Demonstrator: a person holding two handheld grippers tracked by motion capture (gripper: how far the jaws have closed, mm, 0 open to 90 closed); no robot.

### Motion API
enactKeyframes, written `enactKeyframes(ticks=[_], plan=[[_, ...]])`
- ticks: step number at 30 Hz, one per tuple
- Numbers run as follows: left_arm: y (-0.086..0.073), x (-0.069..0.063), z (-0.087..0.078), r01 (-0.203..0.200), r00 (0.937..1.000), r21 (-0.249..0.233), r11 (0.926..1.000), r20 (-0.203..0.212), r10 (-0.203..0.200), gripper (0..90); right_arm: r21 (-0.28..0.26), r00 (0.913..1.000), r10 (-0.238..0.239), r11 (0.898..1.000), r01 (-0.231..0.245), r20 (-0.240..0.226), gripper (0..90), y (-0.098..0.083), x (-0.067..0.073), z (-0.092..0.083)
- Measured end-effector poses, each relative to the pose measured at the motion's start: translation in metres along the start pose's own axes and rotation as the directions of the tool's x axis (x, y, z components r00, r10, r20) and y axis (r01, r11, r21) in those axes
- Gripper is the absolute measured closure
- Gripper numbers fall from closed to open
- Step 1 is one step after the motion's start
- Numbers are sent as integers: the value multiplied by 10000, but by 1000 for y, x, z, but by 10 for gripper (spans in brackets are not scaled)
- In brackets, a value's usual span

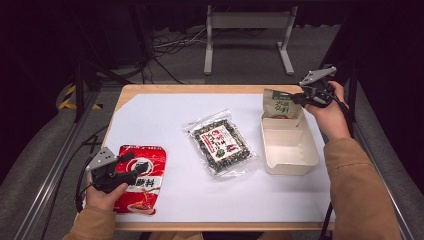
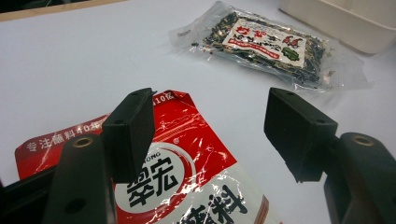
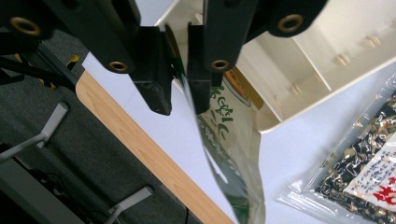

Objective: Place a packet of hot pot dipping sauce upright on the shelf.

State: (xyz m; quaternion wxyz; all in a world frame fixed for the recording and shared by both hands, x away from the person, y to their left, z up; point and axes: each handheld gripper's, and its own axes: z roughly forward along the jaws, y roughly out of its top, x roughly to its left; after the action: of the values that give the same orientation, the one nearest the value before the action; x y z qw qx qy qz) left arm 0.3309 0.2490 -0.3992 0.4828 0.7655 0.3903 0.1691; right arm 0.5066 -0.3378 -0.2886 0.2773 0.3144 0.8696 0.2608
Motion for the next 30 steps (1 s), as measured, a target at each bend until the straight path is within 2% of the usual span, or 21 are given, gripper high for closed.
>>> enactKeyframes(ticks=[2, 3, 4, 6, 10, 11, 14, 19, 24, 26, 30], plan=[[0, 0, 1, -46, 10000, 7, 10000, 0, 46, 341, -229, 9998, 175, 9996, -173, 106, 693, 0, 1, -2], [0, 0, 1, -46, 10000, 7, 10000, 0, 46, 339, -229, 9998, 175, 9996, -173, 106, 693, 0, 1, -2], [0, 0, 1, -52, 10000, 19, 10000, 2, 52, 338, -468, 9990, 434, 9980, -427, 137, 602, 0, 2, -4], [0, 0, 2, 4, 10000, 43, 10000, 31, -4, 331, -673, 9983, 580, 9961, -573, 82, 544, 1, 3, -6], [1, 0, 4, -11, 10000, 72, 10000, -32, 11, 294, -862, 9985, 516, 9950, -499, 181, 520, 4, 7, -12], [1, -1, 4, -47, 9998, 25, 10000, -184, 47, 294, -923, 9986, 482, 9947, -461, 206, 510, 4, 8, -14], [1, -1, 3, -79, 9996, -16, 10000, -268, 79, 270, -1257, 9967, 451, 9914, -364, 668, 424, 7, 12, -24], [1, -1, 3, -93, 9996, 10, 10000, -260, 93, 265, -1575, 9955, 476, 9869, -341, 823, 418, 9, 17, -34], [1, -1, 3, -116, 9996, -25, 9999, -243, 115, 264, -2204, 9967, 475, 9749, -319, 659, 401, 13, 32, -50], [1, -1, 2, -139, 9995, -79, 9999, -268, 137, 265, -2286, 9971, 495, 9729, -349, 585, 390, 13, 36, -51], [3, -1, -2, -156, 9992, -257, 9995, -378, 147, 272, -2813, 9980, 615, 9576, -629, -137, 383, 14, 55, -61]])
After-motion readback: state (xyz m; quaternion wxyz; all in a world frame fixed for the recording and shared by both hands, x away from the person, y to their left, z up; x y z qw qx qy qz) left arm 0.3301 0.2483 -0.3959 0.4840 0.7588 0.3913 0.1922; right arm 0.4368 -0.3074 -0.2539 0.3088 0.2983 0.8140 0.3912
